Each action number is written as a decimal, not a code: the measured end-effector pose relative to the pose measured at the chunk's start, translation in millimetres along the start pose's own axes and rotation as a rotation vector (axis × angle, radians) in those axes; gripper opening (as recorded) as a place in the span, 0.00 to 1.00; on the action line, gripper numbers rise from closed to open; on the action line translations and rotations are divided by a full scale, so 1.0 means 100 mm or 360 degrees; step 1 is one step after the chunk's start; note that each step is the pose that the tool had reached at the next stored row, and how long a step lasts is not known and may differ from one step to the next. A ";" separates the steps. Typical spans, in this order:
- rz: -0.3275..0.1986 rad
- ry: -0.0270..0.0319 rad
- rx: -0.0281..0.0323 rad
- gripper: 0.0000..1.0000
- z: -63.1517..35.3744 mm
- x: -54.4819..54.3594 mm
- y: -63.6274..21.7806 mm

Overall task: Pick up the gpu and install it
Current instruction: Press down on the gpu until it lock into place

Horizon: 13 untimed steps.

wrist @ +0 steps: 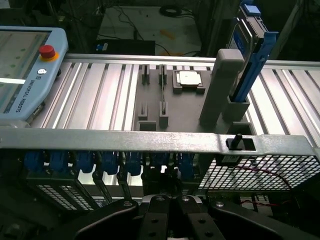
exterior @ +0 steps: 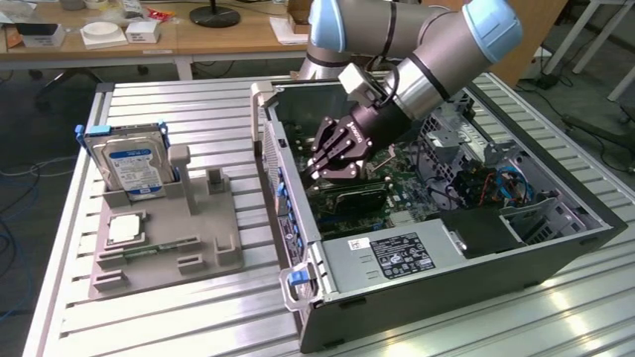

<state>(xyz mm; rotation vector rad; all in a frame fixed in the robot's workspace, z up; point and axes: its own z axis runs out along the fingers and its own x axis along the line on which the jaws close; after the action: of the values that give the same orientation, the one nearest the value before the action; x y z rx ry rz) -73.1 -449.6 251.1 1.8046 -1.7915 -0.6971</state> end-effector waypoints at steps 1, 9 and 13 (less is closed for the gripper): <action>0.0000 0.00001 0.00000 0.10 0.000 0.00 -0.001; 0.0000 -0.00003 -0.00011 0.10 -0.038 0.00 -0.044; 0.0000 -0.00002 -0.00014 0.10 -0.022 0.00 -0.037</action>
<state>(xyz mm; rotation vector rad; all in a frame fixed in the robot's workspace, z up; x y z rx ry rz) -68.9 -449.6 250.3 1.8042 -1.7908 -0.6980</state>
